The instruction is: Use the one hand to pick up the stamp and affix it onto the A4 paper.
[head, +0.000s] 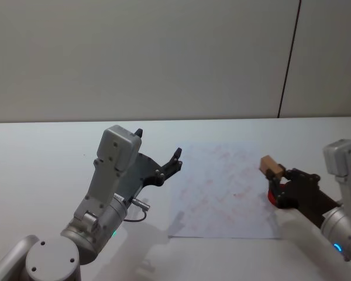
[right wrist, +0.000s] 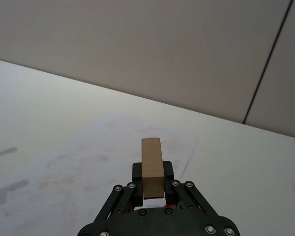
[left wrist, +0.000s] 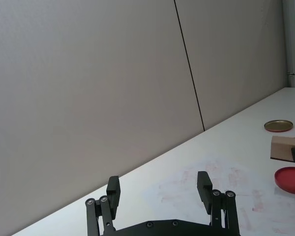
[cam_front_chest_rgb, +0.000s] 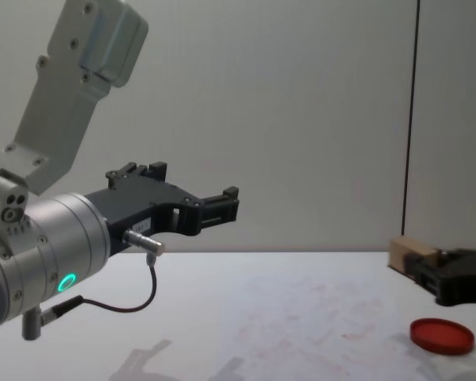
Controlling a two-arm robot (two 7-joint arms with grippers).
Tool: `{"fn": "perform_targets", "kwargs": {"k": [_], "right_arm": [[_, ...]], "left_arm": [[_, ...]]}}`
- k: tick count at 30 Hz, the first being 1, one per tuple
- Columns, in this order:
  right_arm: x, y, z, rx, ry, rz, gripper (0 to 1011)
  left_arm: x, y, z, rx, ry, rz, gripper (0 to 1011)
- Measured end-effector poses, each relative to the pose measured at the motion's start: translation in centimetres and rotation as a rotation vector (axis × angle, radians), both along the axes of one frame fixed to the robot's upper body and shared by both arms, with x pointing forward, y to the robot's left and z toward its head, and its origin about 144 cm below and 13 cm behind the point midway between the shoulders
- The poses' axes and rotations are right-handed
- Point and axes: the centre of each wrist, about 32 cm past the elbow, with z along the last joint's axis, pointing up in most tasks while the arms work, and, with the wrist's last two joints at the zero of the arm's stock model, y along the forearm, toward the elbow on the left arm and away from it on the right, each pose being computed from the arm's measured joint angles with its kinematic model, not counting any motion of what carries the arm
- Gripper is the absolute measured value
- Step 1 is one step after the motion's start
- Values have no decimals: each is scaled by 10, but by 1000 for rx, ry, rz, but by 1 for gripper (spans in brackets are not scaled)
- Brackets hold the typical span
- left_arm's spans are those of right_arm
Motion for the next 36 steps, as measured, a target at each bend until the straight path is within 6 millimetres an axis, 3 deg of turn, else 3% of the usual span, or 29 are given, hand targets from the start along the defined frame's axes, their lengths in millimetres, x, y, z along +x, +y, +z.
{"fn": "perform_targets", "kwargs": {"k": [17, 36], "right_arm": [[-8, 23, -6, 10, 52, 158, 218], [-15, 30, -26, -70, 112, 187, 218]], "left_arm": [[0, 0, 0, 0, 0, 0, 993], [0, 0, 0, 0, 0, 0, 993]]}}
